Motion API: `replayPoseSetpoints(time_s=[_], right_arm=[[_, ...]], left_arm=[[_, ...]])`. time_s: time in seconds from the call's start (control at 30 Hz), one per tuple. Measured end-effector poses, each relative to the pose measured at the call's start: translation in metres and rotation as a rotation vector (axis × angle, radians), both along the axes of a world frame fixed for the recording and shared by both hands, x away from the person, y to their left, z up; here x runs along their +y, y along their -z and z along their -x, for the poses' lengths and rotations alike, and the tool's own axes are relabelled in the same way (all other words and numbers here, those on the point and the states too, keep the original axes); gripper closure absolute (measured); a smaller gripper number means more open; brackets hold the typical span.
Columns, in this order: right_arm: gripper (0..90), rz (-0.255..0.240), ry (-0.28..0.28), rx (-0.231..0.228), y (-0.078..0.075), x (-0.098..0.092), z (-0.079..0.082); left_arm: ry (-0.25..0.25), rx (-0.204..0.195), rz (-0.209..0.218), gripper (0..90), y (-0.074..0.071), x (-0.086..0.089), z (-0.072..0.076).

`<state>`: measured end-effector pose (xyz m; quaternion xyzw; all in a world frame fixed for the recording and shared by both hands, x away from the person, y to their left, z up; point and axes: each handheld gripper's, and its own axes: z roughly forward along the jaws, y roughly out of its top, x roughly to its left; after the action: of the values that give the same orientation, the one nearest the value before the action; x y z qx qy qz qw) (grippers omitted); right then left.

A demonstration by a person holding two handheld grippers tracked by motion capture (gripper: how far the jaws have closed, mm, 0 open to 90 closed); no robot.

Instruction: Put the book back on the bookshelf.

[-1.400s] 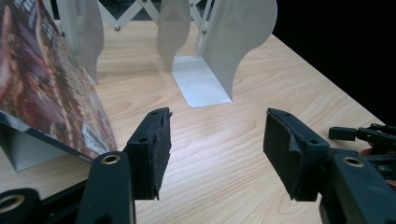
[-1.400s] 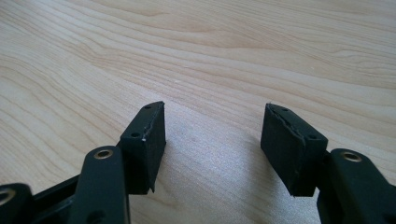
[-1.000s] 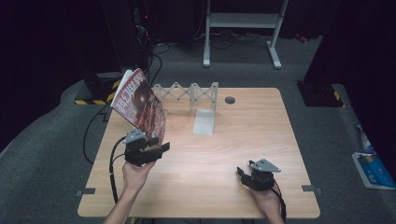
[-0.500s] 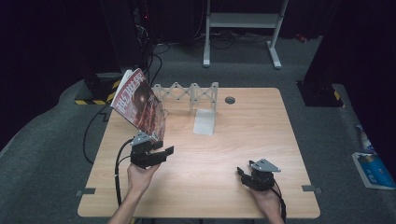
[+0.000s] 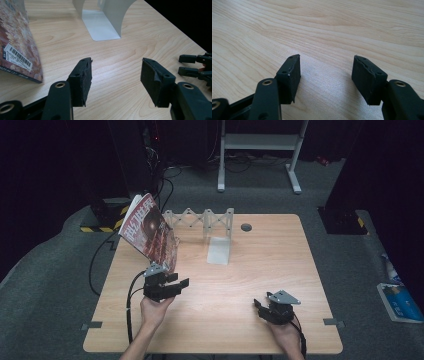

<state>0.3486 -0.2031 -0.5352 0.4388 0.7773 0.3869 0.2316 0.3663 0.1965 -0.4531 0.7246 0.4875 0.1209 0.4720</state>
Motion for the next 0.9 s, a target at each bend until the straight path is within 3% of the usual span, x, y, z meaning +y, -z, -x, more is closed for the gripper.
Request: replayPoseSetpoints(time_s=[0.47, 0.9], right_arm=[[40.3, 0.001, 0.0, 0.0, 0.0, 0.0, 0.0], [40.1, 0.002, 0.0, 0.0, 0.0, 0.0, 0.0]], left_arm=[[-0.025, 0.023, -0.021, 42.6, 0.016, 0.0, -0.003], [-0.04, 0.028, -0.086, 42.8, 0.028, -0.006, -0.006]])
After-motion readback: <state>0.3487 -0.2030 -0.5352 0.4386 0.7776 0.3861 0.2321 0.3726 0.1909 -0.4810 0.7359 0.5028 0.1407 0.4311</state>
